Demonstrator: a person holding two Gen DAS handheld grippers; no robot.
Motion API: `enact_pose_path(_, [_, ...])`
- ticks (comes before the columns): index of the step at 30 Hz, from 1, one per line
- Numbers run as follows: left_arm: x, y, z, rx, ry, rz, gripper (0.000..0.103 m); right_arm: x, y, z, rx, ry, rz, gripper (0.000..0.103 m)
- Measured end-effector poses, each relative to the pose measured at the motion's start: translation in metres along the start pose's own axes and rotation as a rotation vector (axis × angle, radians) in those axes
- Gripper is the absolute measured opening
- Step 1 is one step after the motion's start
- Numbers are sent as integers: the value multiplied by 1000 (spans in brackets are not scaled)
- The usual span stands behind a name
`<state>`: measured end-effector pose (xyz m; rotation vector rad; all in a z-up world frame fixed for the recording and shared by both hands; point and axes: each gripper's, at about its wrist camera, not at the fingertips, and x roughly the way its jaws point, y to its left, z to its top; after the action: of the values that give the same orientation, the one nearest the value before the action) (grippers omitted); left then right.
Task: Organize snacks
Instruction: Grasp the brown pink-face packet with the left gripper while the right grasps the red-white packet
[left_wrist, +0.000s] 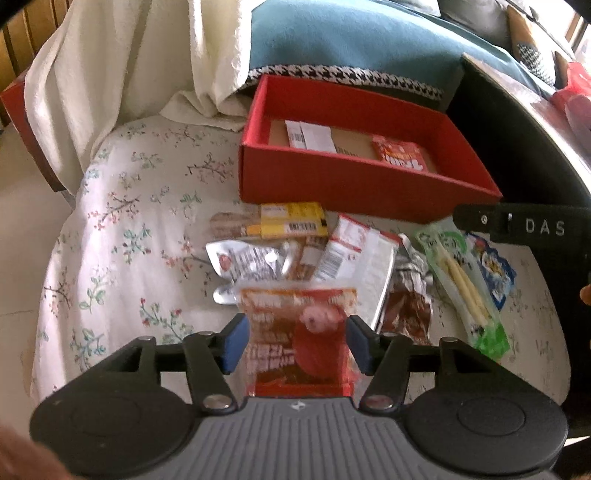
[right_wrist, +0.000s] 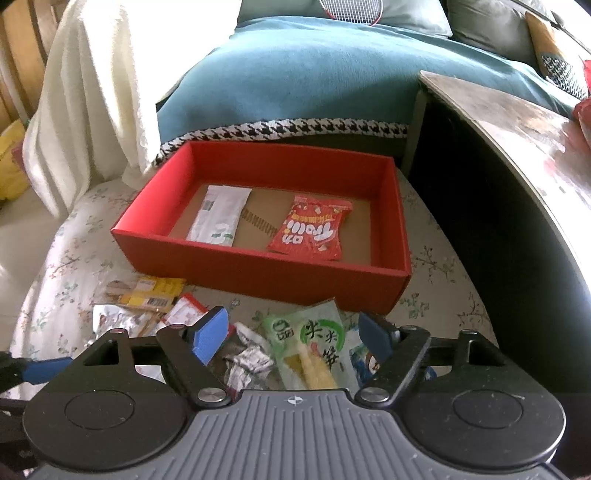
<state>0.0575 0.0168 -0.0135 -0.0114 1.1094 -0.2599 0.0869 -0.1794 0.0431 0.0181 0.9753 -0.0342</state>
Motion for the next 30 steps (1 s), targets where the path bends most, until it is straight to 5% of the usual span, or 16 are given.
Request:
enact_pose_path(17, [19,-11,-13,31,33,43,71,4,15,-10,-27,50,54,85])
enact_pose_path(20, [12,-7,-11,17,29,47,58,8,20,-11,-18,76,82,86])
enact_pose_path(22, [7,-6,-11,23,18,43,35,10,25,-12,-14,90,102,86])
enact_pose_path(30, [-5,14,-12,-17,18,7,12,31,49,-11,49,192,180,87])
